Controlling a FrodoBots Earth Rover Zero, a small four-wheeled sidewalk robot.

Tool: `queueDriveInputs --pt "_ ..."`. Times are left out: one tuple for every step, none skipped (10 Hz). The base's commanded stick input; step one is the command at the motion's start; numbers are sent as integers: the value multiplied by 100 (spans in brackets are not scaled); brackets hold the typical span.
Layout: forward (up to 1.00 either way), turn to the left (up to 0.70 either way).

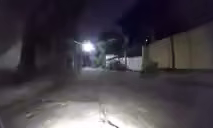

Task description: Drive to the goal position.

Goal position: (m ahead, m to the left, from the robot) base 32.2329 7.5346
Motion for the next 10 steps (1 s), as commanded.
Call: queueDriveInputs --pt "100 0" --pt "100 0" --pt "100 0" --pt "100 0" --pt "100 0" --pt "100 0" --pt "100 0" --pt "79 0" --pt "2 0" --pt "0 0"
